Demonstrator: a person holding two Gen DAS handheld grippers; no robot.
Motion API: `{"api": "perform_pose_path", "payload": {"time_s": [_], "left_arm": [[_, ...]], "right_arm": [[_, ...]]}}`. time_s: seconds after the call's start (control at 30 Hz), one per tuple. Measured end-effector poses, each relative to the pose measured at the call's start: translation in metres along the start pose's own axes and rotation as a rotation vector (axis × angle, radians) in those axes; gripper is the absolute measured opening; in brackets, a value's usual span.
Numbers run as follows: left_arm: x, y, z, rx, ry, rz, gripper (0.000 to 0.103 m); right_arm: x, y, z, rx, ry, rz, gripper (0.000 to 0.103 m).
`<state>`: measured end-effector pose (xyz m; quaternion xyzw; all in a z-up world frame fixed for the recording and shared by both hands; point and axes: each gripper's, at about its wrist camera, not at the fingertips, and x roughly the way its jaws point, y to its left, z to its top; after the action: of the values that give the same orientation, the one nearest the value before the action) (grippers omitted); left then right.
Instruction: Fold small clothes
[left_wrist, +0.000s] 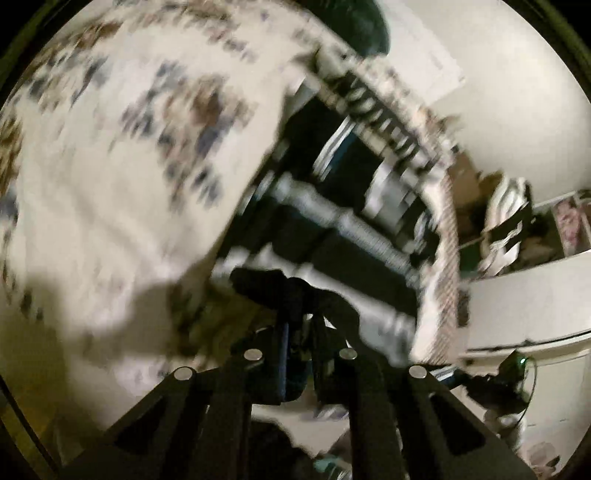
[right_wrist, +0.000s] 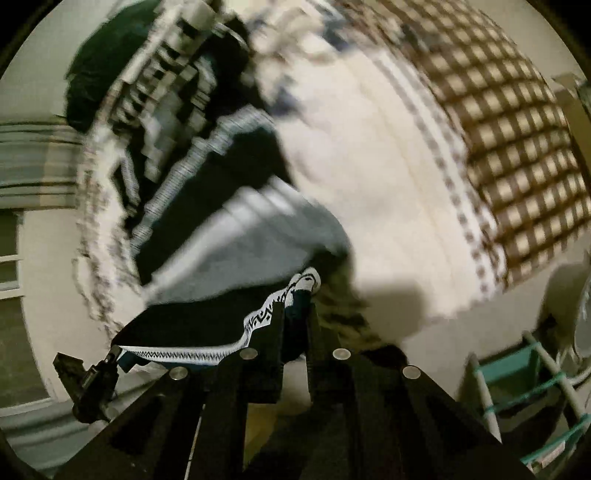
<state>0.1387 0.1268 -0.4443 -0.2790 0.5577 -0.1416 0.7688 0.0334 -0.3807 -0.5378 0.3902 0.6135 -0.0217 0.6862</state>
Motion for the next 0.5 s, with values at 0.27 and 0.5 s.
{"api": "perform_pose_path", "payload": {"time_s": [0.27,0.5], "left_arm": [[0.040,-0.045,0.142,0.039,-0.121,-0.053,0.008],[0.125,-0.053,0.251,0.008,-0.140,0.024,0.008]], "right_arm": [[-0.014,0.084,0.130,-0.094,-0.143,0.054,0.010],[0.030,0.130,0.292,-0.109,-0.239,-0.006,0.010]]}}
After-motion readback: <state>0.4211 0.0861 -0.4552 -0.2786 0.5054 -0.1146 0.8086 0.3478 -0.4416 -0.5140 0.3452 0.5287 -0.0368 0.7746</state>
